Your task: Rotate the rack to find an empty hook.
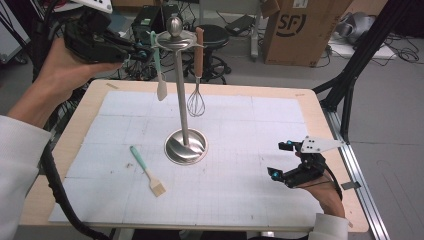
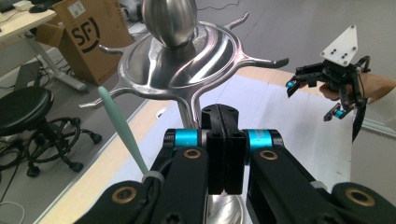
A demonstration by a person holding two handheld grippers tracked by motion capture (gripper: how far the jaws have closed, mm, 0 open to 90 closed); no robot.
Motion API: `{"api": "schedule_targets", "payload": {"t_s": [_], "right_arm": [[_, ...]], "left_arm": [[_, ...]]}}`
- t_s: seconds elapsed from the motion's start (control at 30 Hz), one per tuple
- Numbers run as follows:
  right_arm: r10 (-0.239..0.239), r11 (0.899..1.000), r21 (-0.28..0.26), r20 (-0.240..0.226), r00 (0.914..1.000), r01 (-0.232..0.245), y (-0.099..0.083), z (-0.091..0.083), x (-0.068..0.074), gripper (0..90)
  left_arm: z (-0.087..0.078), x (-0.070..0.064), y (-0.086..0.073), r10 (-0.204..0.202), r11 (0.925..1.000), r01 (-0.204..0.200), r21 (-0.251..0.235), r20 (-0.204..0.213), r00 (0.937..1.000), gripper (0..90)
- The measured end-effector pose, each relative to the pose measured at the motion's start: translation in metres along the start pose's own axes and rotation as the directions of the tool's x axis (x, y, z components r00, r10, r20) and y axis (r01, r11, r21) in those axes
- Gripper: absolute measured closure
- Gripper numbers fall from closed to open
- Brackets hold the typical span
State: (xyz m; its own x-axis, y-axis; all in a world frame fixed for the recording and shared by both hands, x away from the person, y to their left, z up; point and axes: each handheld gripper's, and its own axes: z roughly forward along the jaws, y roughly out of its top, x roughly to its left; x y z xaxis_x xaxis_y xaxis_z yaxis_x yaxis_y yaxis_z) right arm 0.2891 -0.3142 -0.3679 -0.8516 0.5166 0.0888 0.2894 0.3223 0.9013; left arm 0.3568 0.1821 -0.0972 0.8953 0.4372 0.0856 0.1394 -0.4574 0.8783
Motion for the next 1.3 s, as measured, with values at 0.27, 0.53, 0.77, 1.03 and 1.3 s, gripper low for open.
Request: {"api": "schedule_targets", "payload": {"t_s": [0.27, 0.53, 0.77, 1.03, 1.3], "right_arm": [[0.01, 1.0, 0.011, 0.004, 0.9999, -0.01, -0.004, 0.001, 0.001, 0.2], [0.012, 1.0, 0.005, 0.004, 0.9999, -0.012, -0.004, -0.002, 0.002, 0.3], [0.011, 1.0, 0.002, 0.006, 0.9999, -0.011, -0.005, -0.004, 0.002, 0.2], [0.011, 1.0, -0.004, 0.01, 0.9999, -0.011, -0.004, -0.005, 0.003, 0.2], [0.009, 1.0, -0.004, 0.013, 0.9999, -0.009, -0.005, -0.006, 0.002, 0.3]], "left_arm": [[-0.003, 0.002, -0.002, 0.0, 1.0, 0.0, 0.0, -0.006, 1.0, 89.7], [-0.008, -0.003, -0.009, 0.011, 0.9999, -0.011, -0.002, -0.006, 0.9999, 86.9], [-0.015, -0.011, -0.035, 0.014, 0.9999, -0.014, 0.001, -0.013, 0.9998, 77.0], [-0.023, -0.014, -0.072, 0.0, 0.9999, 0.0, -0.012, -0.045, 0.999, 58.2], [-0.026, -0.015, -0.111, -0.035, 0.9993, 0.034, -0.011, -0.036, 0.9987, 33.0]]}}
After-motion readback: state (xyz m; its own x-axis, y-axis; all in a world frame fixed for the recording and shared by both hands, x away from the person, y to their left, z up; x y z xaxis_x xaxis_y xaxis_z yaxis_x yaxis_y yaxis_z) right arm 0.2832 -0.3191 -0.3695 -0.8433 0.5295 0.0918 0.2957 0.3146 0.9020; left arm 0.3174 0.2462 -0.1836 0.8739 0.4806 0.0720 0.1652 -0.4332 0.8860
